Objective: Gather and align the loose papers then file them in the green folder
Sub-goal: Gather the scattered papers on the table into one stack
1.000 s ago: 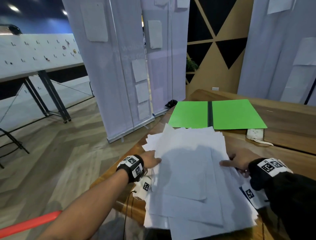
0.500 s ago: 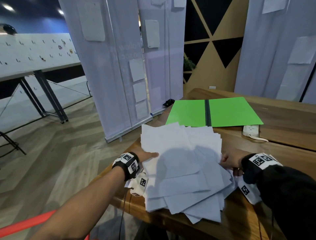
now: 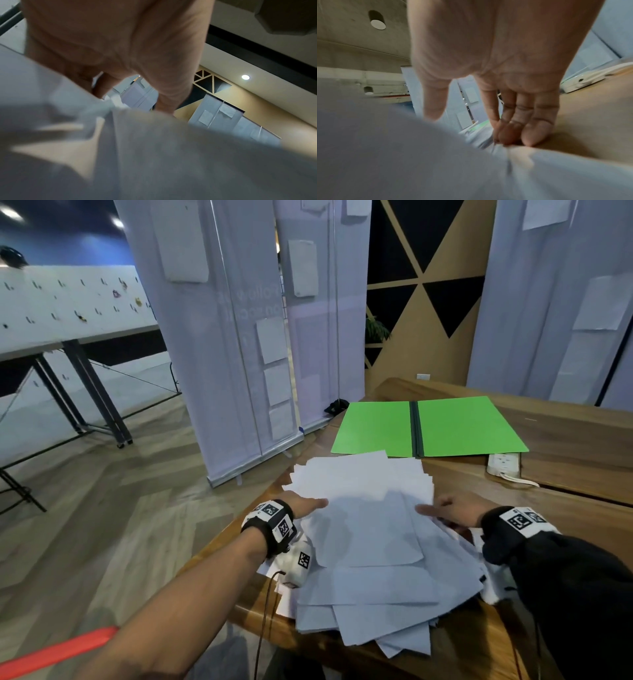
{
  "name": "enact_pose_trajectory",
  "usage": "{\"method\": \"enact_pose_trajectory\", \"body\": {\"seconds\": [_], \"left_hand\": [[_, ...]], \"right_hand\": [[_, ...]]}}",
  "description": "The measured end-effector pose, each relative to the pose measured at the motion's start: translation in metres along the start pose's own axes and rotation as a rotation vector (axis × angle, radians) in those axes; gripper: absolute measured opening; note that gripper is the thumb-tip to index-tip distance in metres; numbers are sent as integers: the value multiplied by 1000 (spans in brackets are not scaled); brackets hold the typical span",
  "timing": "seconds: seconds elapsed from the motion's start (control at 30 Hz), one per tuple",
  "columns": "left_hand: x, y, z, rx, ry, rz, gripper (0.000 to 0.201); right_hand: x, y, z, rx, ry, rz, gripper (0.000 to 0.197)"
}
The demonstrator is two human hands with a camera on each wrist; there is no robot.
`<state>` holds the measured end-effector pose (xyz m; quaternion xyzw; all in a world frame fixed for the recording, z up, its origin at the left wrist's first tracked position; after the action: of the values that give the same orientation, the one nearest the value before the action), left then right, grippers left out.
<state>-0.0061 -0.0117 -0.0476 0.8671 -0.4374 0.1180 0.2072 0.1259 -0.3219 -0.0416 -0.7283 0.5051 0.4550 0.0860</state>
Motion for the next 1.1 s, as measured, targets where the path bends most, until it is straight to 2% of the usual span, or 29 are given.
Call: {"method": "enact_pose_trajectory", "body": {"seconds": [0.07, 0.13, 0.17, 0.2, 0.27, 0.3, 0.33, 0.4, 0.43, 0.5, 0.57, 0.6, 0.63, 0.73, 0.77, 0.8, 0.83, 0.93, 1.0, 1.03, 1.1], "left_hand": [[10, 1, 4, -66, 32, -11, 65], [13, 10, 1, -52, 112, -2, 59], [8, 9, -1, -20, 123, 0, 67], [5, 9, -4, 12, 113, -7, 76], [-23, -23, 4, 84, 30, -43, 95], [-37, -39, 7, 135, -31, -40, 105], [-39, -33, 4, 151, -95, -41, 110], [-32, -11, -3, 148, -205, -27, 97], [-21, 4, -6, 119, -275, -2, 87], [-6, 15, -4, 71, -347, 53, 75], [7, 17, 1, 42, -377, 70, 76], [9, 17, 1, 49, -363, 73, 78], [9, 14, 2, 46, -321, 64, 79], [-2, 10, 0, 14, -240, 28, 80], [-5, 7, -1, 41, -241, 29, 85], [-10, 2, -1, 71, -233, 6, 90], [-11, 4, -3, 75, -243, 4, 91], [-9, 10, 1, 24, -304, 21, 72], [-8, 16, 1, 53, -225, 1, 69], [-7, 19, 1, 50, -200, -7, 73], [-11, 18, -4, 126, -177, -15, 84]], "right_hand": [[-8, -3, 11, -73, 107, -89, 74], [-12, -6, 16, -86, 131, -117, 87], [-12, -6, 17, -84, 135, -110, 88], [-12, -7, 15, -52, 137, -121, 78], [-13, -10, 8, 48, 231, -128, 31], [-12, -12, 6, 80, 263, -125, 39], [-12, -11, 5, 87, 297, -107, 48], [-13, -11, 9, 63, 350, -119, 47], [-14, -11, 13, 25, 368, -120, 58], [-16, -10, 20, -56, 382, -116, 93], [-18, -9, 28, -117, 369, -144, 125], [-18, -10, 30, -127, 347, -158, 134], [-17, -9, 29, -125, 319, -156, 131], [-11, -10, 21, -46, 209, -155, 85], [-11, -9, 19, -25, 205, -158, 69], [-10, -9, 18, -23, 209, -158, 63], [-10, -7, 19, -45, 221, -147, 66], [-11, -2, 24, -101, 291, -105, 91], [-13, 4, 24, -116, 351, -89, 99], [-14, 8, 22, -121, 361, -89, 96], [-13, 16, 11, -97, 303, -76, 75]]}}
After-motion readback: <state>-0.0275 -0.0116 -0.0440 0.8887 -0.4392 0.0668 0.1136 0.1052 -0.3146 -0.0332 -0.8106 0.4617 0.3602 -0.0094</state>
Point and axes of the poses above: each hand's wrist, its own y-axis away from the middle knuckle, its own z-axis out of the palm, x = y × z, the point moved 4 cm from there along -y, towards the middle knuckle, and after that the axes turned 11 degrees about -y, right-handed, at the moved point
